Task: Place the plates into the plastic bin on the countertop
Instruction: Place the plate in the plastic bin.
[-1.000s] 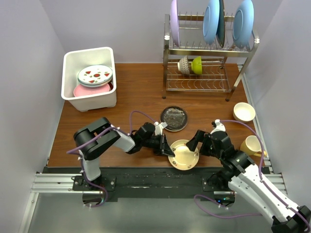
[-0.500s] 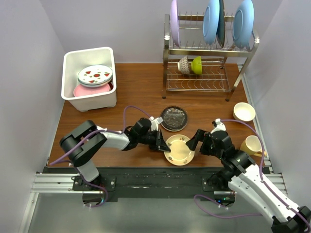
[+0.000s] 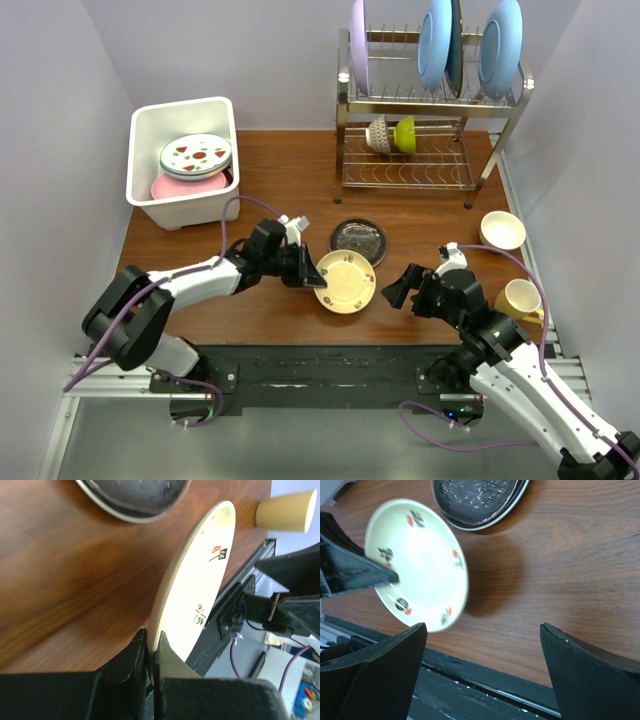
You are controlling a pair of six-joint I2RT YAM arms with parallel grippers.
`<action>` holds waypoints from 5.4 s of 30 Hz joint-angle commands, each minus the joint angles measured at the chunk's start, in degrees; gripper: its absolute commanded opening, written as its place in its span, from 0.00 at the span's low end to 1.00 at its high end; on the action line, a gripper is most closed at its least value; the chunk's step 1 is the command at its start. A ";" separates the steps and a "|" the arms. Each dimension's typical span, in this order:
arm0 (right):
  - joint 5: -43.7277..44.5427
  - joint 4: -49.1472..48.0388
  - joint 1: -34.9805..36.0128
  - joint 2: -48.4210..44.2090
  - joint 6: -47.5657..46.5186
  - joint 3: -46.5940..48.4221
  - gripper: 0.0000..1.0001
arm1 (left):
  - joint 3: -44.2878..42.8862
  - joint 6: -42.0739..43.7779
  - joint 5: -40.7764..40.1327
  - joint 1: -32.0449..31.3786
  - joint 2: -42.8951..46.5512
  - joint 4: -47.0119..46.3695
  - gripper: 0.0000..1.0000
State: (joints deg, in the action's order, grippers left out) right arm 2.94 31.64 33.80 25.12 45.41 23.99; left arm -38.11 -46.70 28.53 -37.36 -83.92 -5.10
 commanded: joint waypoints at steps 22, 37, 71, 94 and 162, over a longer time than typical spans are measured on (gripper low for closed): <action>-2.76 -4.30 0.21 3.53 -0.06 1.06 0.99 | -21.64 10.05 3.63 14.42 3.59 17.84 0.00; -3.99 -6.76 0.21 6.34 0.03 0.10 0.99 | -39.22 10.84 7.50 25.84 -3.35 23.29 0.00; -5.22 -9.58 0.21 9.94 0.74 -2.02 0.99 | -50.84 1.17 3.73 51.69 -12.93 18.38 0.00; -5.93 -12.13 0.21 12.93 0.65 -2.98 0.99 | -52.95 -1.03 -5.94 56.88 -23.04 19.08 0.00; -7.69 -13.45 0.30 14.52 1.79 -1.31 0.99 | -42.93 8.55 2.58 52.14 0.32 23.74 0.86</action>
State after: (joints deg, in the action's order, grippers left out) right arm -5.54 17.65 33.80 40.95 46.17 21.08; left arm -79.99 -39.62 29.47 17.52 -85.84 19.14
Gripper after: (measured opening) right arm 0.986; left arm 0.847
